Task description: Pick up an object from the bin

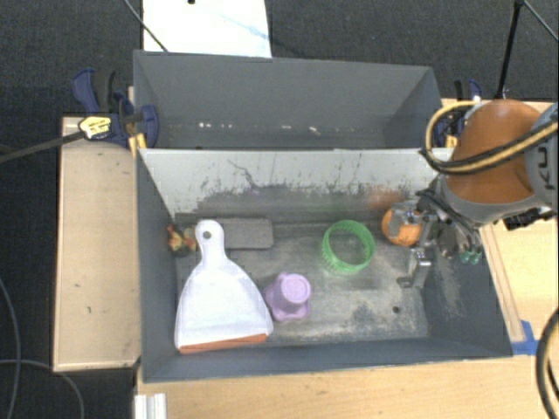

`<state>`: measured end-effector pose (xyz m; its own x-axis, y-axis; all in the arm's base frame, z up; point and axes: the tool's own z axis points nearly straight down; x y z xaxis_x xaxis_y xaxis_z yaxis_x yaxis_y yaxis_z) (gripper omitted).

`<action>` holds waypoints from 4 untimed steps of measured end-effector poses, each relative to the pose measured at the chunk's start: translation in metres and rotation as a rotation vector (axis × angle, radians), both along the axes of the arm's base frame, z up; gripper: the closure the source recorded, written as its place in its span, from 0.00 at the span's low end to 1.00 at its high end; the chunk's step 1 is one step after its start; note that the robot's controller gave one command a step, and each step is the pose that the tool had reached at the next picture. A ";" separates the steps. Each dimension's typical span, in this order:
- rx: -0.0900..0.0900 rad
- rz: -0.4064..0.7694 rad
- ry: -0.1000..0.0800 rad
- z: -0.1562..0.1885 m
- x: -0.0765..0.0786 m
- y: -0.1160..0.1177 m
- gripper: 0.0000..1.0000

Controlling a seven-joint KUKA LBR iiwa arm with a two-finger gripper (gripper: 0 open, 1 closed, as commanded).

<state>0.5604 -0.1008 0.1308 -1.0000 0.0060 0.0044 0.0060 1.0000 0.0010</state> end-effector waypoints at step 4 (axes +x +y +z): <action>-0.001 -0.126 -0.007 -0.029 -0.017 0.084 0.00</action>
Offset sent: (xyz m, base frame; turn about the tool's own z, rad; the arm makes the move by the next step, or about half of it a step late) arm -0.0090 0.0564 -0.0608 0.0420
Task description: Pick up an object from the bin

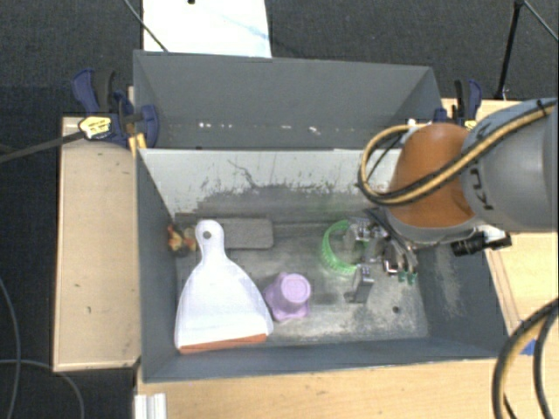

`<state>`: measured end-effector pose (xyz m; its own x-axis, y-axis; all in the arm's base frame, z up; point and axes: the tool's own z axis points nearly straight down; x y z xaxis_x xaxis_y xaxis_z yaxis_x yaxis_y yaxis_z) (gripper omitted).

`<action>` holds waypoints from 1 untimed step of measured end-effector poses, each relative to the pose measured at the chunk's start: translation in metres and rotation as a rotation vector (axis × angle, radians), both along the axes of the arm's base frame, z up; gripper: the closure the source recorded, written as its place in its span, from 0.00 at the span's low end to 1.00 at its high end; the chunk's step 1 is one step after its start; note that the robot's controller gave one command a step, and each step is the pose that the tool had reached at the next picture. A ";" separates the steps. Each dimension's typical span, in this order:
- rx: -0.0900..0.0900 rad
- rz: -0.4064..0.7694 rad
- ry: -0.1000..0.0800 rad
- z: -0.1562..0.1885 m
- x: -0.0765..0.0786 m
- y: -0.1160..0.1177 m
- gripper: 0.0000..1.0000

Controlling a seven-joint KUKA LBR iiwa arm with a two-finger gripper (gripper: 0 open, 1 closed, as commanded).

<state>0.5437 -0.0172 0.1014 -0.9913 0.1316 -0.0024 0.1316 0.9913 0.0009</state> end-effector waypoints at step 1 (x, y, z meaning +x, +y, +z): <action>0.000 -0.051 -0.001 -0.033 0.020 0.006 0.00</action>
Offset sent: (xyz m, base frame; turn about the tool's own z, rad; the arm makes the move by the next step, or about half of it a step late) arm 0.0100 -0.0007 -0.0314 0.1816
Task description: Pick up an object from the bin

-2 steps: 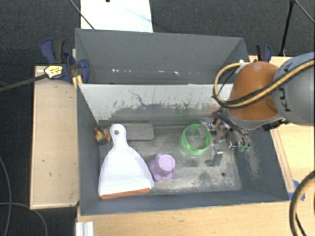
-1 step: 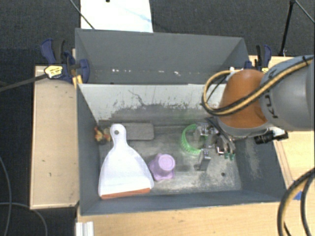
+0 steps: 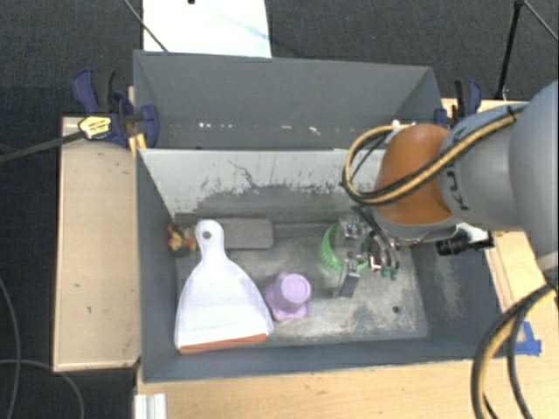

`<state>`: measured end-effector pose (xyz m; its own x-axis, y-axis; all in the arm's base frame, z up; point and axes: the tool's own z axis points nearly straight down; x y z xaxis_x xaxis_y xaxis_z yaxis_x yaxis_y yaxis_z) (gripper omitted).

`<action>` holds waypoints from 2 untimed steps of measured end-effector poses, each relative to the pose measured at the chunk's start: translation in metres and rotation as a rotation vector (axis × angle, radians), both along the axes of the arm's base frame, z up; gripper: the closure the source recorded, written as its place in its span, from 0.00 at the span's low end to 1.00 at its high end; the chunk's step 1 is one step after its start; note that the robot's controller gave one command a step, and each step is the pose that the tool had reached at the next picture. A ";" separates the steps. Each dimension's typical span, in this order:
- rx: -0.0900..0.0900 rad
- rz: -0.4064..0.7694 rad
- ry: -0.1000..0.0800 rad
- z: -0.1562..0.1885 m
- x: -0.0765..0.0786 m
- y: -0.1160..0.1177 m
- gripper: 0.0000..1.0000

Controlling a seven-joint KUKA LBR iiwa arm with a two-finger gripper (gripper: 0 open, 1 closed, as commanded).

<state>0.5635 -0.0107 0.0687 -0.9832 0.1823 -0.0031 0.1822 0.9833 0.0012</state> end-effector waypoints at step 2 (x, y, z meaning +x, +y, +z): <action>0.000 -0.128 0.002 0.002 -0.009 -0.007 1.00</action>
Offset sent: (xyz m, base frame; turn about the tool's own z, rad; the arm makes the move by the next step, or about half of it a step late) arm 0.0000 0.0000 0.0000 0.0000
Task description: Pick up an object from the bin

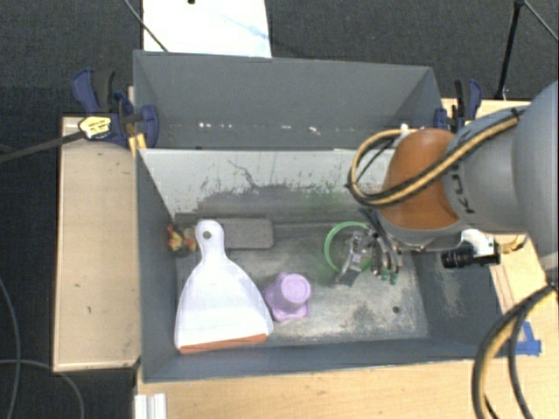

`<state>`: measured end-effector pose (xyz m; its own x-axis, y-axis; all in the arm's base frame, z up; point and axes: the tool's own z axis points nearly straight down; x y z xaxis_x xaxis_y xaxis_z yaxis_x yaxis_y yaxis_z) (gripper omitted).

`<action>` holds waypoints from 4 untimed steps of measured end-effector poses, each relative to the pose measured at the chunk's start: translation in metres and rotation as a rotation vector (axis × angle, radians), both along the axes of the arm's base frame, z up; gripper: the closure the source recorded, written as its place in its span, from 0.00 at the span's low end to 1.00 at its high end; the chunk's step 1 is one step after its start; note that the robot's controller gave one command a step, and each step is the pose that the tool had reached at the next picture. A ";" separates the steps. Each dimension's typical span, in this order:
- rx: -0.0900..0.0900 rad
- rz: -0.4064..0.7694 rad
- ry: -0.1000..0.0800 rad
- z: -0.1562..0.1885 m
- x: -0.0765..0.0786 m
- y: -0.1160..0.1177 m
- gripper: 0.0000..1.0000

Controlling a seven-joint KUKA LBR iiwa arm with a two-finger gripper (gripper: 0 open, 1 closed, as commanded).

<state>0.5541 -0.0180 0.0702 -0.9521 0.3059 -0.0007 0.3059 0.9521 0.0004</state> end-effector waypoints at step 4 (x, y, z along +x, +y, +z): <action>0.000 0.004 -0.004 0.046 0.001 0.000 1.00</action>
Offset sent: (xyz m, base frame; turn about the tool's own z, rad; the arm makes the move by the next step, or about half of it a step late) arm 0.0001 0.0000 0.0574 0.0000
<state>0.5551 -0.0180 0.1166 -0.9532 0.3022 -0.0049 0.3022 0.9533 0.0019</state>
